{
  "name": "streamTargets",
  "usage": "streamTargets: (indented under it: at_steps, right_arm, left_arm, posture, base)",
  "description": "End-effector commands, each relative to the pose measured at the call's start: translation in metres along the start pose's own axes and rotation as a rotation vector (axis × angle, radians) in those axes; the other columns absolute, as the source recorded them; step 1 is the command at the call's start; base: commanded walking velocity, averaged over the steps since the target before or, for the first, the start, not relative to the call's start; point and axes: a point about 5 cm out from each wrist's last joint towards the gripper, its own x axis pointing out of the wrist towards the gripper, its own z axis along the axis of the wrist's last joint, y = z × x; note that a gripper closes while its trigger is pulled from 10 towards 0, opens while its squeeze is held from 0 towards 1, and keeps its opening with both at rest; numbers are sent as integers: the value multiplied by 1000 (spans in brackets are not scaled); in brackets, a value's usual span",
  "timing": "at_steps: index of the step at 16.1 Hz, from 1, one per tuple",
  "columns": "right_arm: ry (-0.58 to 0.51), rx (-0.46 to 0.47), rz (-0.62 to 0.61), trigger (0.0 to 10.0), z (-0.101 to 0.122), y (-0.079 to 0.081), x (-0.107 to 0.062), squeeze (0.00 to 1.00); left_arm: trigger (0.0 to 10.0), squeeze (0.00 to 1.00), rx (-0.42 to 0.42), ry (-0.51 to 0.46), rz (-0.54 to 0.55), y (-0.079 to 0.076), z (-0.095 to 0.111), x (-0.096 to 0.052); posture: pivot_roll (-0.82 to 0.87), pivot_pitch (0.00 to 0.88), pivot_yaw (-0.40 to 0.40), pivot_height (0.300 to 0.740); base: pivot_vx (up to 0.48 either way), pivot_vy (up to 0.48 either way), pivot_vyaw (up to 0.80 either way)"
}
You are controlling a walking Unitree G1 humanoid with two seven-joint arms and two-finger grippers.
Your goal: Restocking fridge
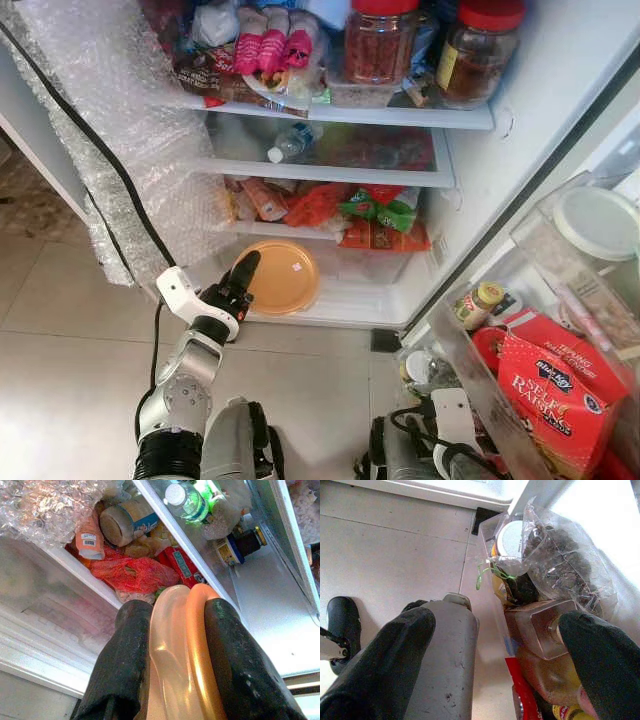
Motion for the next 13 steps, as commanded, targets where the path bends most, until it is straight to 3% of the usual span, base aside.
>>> streamTargets:
  at_steps: [1, 6, 13]
  right_arm:
    - [97, 6, 12, 10000, -27, 4, -7, 0]
    - [26, 36, -40, 10000, -17, -2, -5, 0]
    - [9, 24, -45, 10000, -13, -1, -5, 0]
  left_arm:
    - [10000, 0, 7, 17, -14, -2, -2, -1]
    - [10000, 0, 6, 15, -14, -2, -2, 0]
    - [10000, 0, 5, 15, -12, -2, -2, -1]
  posture:
    - [-100, 223, -12, 641]
    - [-101, 225, -13, 641]
    - [-100, 228, -14, 641]
  base:
    - [0, 0, 0]
    - [193, 0, 0]
    - [246, 0, 0]
